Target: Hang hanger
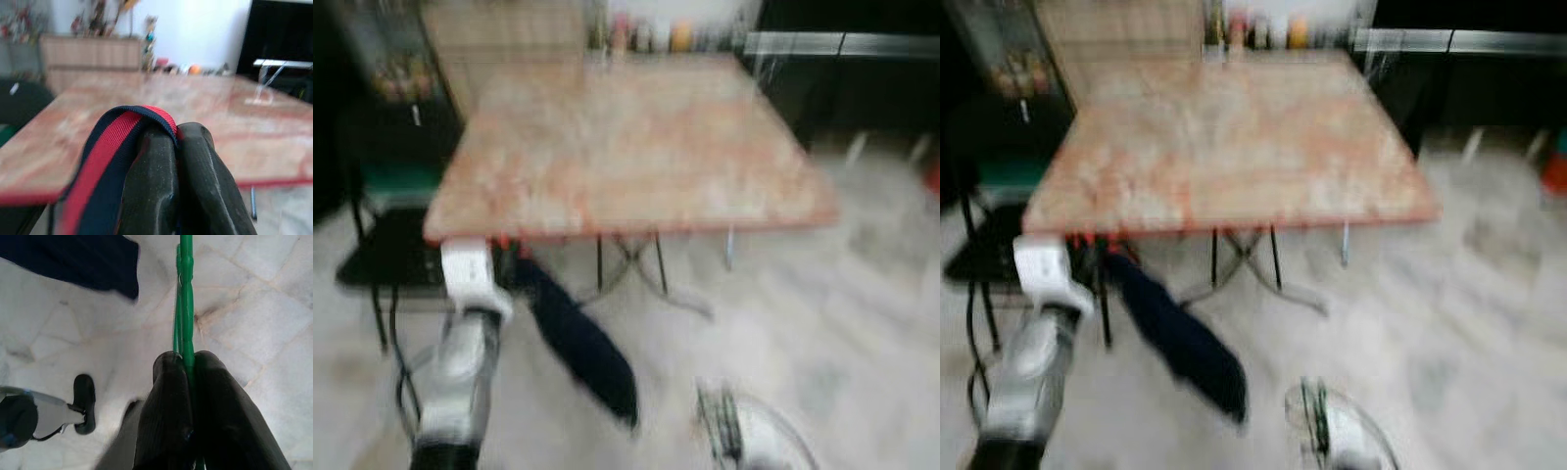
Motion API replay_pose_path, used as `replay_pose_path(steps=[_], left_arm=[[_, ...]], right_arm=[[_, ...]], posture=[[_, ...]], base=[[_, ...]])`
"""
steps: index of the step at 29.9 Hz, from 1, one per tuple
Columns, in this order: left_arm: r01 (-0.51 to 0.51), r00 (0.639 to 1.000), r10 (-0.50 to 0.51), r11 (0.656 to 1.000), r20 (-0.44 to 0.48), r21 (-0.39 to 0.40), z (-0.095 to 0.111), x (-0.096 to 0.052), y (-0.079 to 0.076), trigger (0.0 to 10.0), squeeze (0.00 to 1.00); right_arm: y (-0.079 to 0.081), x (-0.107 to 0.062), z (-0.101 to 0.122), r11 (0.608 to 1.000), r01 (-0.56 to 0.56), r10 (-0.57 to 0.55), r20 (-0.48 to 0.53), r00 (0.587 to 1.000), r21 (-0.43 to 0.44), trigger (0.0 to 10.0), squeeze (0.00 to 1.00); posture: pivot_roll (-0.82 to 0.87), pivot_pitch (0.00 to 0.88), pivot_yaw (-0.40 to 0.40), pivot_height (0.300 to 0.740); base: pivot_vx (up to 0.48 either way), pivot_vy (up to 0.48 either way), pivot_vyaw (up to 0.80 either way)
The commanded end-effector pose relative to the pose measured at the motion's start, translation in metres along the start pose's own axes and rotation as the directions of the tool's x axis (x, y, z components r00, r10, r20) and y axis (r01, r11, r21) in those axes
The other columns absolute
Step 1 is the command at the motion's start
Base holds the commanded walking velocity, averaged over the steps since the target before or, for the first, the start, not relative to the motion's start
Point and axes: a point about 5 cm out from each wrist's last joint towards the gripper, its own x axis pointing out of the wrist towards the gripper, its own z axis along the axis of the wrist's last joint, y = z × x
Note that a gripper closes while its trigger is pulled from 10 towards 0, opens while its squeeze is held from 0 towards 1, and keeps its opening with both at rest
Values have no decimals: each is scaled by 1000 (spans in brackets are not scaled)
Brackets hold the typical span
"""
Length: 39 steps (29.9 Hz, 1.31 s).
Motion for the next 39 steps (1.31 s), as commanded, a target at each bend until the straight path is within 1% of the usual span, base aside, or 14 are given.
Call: replay_pose_path(steps=[1, 4, 5, 6, 7, 8, 10, 13, 17, 18, 26, 29, 33, 39], left_arm=[[23, 997, -23, 1000, 79, -1, 21, 11, -7, 10000, 0], [37, 985, -38, 999, 168, 9, 49, 26, -9, 10000, 0], [44, 974, -47, 999, 222, 16, 66, 35, -9, 10000, 0], [44, 974, -47, 999, 222, 16, 66, 35, -9, 10000, 0], [46, 969, -49, 999, 242, 18, 73, 38, -9, 10000, 0], [35, 949, -38, 999, 312, 15, 95, 47, -8, 10000, 0], [24, 922, -28, 1000, 387, 15, 118, 53, -7, 10000, 0], [16, 897, -23, 1000, 441, 21, 134, 55, -8, 10000, 0], [0, 845, -15, 1000, 535, 26, 164, 55, -11, 10000, 0], [0, 845, -15, 1000, 535, 26, 164, 55, -11, 10000, 0], [5, 775, -39, 998, 631, 56, 205, 62, -17, 10000, 0], [16, 770, -34, 999, 638, 35, 210, 64, -18, 10000, 0], [11, 758, -37, 999, 651, 44, 216, 67, -19, 10000, 0], [9, 761, -33, 999, 648, 40, 217, 70, -18, 10000, 0]], right_arm=[[-8, -2, -6, 1000, 18, -18, -24, 1000, -9, 10000, 0], [-9, -2, -6, 1000, 17, -17, -24, 1000, -10, 10000, 0], [-9, -2, -6, 1000, 16, -17, -25, 1000, -14, 10000, 0], [-9, -2, -6, 1000, 16, -17, -25, 1000, -14, 10000, 0], [-9, -2, -6, 1000, 16, -17, -26, 1000, -17, 10000, 0], [-8, -2, -6, 1000, 16, -17, -25, 1000, -14, 10000, 0], [-8, -2, -6, 1000, 15, -15, -23, 1000, -12, 10000, 0], [-8, -2, -6, 1000, 13, -14, -22, 1000, -12, 10000, 0], [-8, -2, -6, 1000, 10, -10, -21, 1000, -13, 10000, 0], [-8, -2, -6, 1000, 10, -10, -21, 1000, -13, 10000, 0], [-8, -2, -6, 1000, 2, -2, -23, 1000, -17, 10000, 0], [-7, -2, -6, 1000, -2, 2, -23, 1000, -24, 10000, 0], [-7, -2, -6, 1000, -4, 4, -23, 1000, -20, 10000, 0], [-6, -2, -6, 1000, -7, 6, -24, 1000, -24, 10000, 0]], posture=[[-12, 0, 5, 740], [4, 0, 2, 740], [5, 0, 4, 740], [5, 0, 4, 740], [4, 0, 5, 740], [3, 0, 7, 740], [2, 0, 9, 740], [2, 0, 9, 740], [0, 0, 9, 740], [0, 0, 9, 740], [11, 0, 11, 740], [10, 0, 12, 740], [9, 0, 16, 740], [10, 0, 21, 740]], base=[[375, 0, 0], [374, 0, 0], [375, 0, 0], [375, 0, 0], [375, 0, 0], [375, 0, 0], [375, 0, 0], [374, 0, 0], [371, 0, 0], [368, 0, 0], [370, 0, 0], [371, 0, 0], [369, 0, 0], [371, 0, 0]])
